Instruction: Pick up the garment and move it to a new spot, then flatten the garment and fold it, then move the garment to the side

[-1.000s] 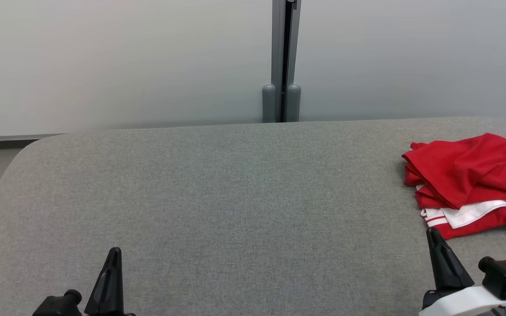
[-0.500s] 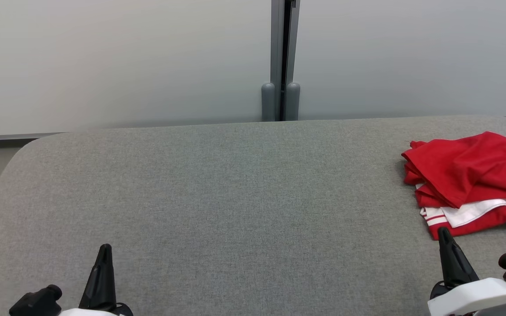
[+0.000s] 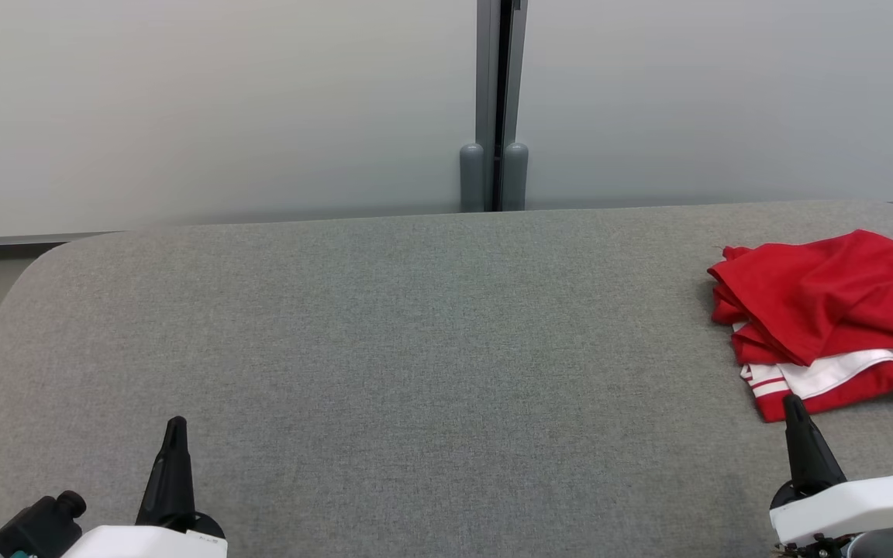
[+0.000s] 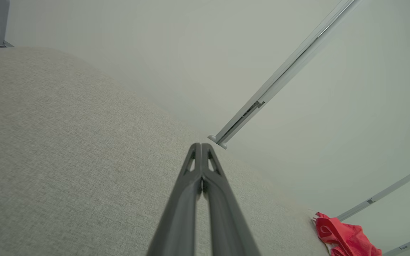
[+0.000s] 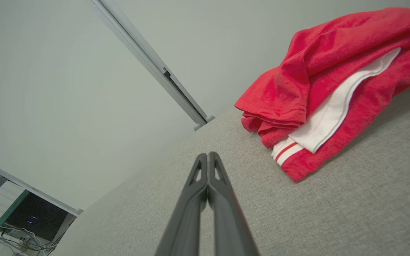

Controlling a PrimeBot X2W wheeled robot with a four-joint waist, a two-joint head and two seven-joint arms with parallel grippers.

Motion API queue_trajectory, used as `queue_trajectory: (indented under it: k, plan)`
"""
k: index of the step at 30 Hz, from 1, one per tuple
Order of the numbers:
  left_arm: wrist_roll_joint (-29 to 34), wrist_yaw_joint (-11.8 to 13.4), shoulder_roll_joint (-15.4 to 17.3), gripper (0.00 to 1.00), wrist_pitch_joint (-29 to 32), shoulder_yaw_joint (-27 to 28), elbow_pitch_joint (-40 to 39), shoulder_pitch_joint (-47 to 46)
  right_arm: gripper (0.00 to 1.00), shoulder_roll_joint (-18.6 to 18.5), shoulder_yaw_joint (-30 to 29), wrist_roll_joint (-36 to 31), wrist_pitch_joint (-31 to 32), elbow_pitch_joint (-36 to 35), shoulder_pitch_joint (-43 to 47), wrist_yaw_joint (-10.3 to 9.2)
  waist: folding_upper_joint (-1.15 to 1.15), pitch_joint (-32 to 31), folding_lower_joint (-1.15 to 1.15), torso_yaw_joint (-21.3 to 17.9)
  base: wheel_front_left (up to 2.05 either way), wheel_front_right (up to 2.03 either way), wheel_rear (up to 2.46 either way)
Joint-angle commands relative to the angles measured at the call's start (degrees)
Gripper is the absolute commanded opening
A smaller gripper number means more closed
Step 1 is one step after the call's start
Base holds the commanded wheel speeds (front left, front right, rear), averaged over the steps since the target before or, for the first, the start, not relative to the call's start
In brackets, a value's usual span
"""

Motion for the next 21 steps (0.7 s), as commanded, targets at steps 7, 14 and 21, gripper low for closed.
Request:
queue_trajectory:
  k: [7, 14, 21]
  plan:
    - [-7.4, -0.2, 0.5, 0.0, 1.9, 0.8, -0.3, -2.7, 0.0, 0.3, -1.8, 6.7, 2.0, -0.9, -1.9, 0.01, 0.0, 0.2, 0.0, -0.1, 0.0, 0.0, 0.0]
    - [-12.3, -0.2, 0.5, 0.0, 3.4, 1.2, 0.0, -3.6, 0.0, 0.7, -2.7, 11.3, 3.3, -0.9, -2.3, 0.02, 0.0, 0.3, 0.0, -0.2, 0.0, 0.0, 0.0]
    - [-16.9, -0.3, 0.6, 0.0, 4.6, 1.5, 0.3, -4.4, 0.0, 1.2, -3.6, 15.5, 4.6, -0.9, -2.6, 0.02, 0.0, 0.4, 0.0, -0.2, 0.0, 0.0, 0.0]
